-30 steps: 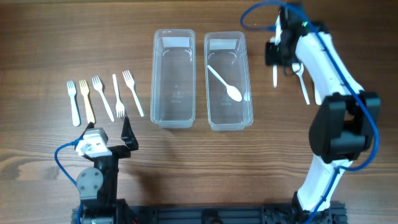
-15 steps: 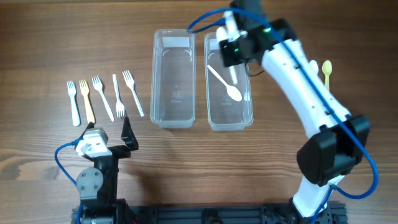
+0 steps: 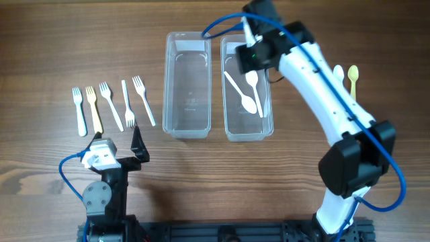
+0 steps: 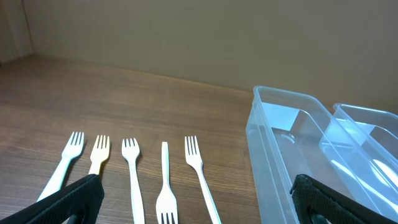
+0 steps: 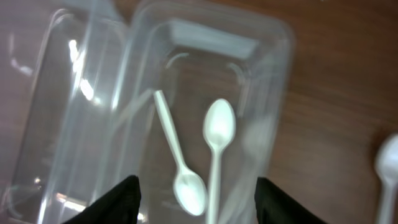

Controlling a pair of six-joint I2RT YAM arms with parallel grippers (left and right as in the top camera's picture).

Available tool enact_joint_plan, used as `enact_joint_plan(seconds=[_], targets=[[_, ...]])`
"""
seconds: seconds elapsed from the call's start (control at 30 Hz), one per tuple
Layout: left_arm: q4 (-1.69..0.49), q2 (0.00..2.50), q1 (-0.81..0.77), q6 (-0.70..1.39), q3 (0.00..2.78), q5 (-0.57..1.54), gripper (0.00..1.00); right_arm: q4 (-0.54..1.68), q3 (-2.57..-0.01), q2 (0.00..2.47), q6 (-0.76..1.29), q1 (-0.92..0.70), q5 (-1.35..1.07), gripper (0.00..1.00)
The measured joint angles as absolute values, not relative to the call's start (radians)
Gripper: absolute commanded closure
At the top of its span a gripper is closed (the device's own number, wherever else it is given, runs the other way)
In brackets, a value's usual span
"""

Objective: Pack container
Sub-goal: 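Place the white spoon into the right container and release, then grasp a third white spoon with the right gripper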

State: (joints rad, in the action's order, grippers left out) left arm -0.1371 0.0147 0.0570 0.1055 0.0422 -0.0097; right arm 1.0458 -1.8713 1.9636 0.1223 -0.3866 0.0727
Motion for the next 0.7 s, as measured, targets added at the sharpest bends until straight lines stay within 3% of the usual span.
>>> enact_joint_plan(seconds=[0.13, 0.33, 0.4, 0.7], targets=[[-0.137, 0.015, 0.057, 0.105, 0.042, -0.01, 0.0, 1.158, -1.978, 1.959, 0.097, -0.236, 0.113, 0.38], [-0.137, 0.015, 0.057, 0.105, 0.042, -0.01, 0.0, 1.217, -1.961, 1.958, 0.043, 0.031, 0.14, 0.4], [-0.138, 0.015, 0.057, 0.105, 0.042, -0.01, 0.0, 1.182, -1.927, 1.958, 0.007, 0.073, 0.139, 0.43], [-0.137, 0.015, 0.057, 0.105, 0.042, -0.01, 0.0, 0.931, -1.606, 1.96, -0.143, 0.135, 0.088, 0.42]])
